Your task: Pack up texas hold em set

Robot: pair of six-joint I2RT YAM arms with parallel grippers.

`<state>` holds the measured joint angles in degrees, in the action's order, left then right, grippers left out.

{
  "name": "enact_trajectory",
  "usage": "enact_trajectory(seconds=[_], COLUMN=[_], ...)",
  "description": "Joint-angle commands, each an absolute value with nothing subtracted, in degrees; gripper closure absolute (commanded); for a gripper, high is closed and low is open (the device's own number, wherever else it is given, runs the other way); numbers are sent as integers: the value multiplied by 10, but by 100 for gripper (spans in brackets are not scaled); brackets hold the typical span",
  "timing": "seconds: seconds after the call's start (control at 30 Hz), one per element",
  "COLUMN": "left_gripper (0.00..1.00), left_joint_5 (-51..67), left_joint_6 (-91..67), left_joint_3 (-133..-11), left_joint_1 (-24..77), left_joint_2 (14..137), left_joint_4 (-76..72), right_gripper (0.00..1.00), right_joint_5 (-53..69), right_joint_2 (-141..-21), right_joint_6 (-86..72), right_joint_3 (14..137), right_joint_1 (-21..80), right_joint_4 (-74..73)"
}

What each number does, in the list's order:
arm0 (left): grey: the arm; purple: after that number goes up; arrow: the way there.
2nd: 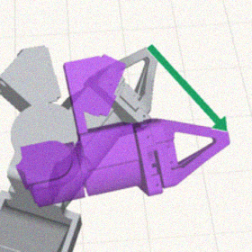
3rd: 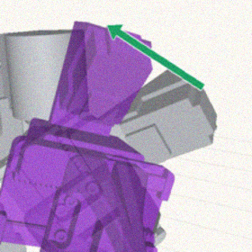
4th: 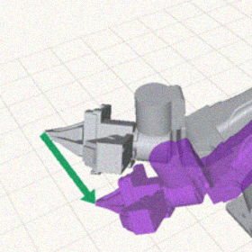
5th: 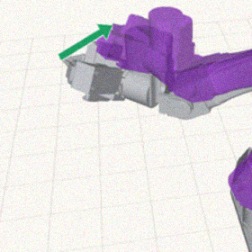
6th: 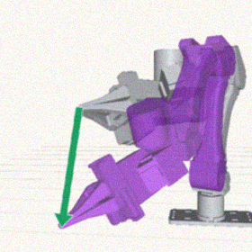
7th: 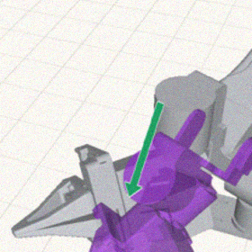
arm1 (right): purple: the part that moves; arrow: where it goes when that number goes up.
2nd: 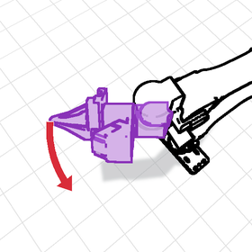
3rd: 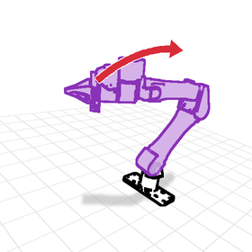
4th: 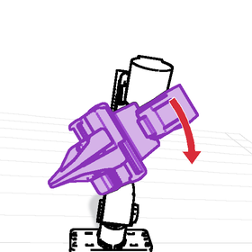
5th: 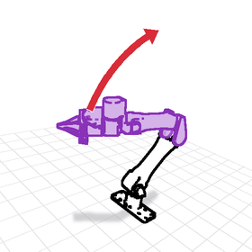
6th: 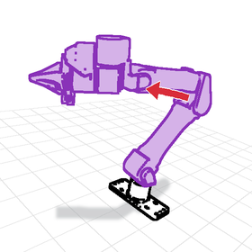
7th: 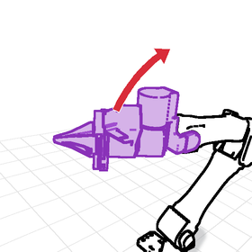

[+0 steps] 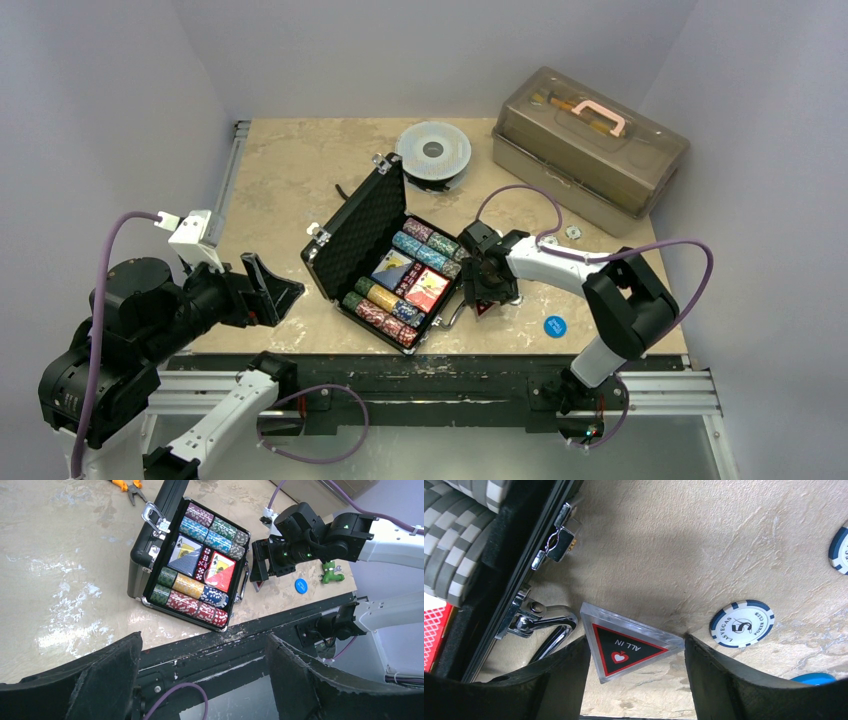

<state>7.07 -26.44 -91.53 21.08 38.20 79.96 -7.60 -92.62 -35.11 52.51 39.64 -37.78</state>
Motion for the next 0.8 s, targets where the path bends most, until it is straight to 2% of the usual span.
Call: enact_trajectory(seconds=[0.0, 0.2, 0.37, 0.57, 0.77], left_gripper=[11, 11, 11, 11, 11], left_joint_5=[71, 71, 74, 86, 88], left_joint_6=[-270, -268, -269, -272, -272], left_joint_3=[-916, -918, -915, -912, -910], left_joint_1=[214, 214, 214, 213, 213], left_joint_2=[390, 392, 394, 398, 397], left_joint_4=[782, 781, 776, 773, 772], right_gripper=[37, 49, 54, 62, 70], right_joint_5=[-91, -82, -93, -144, -111], right_joint_2=[-932, -897, -847, -829, -813], right_joint_6=[-350, -389, -441, -495, -508], right_joint_3=[524, 510, 496, 545, 612], right_joint_1=[396, 396, 396, 394, 394], right_joint_4=[-353, -370, -379, -459, -469])
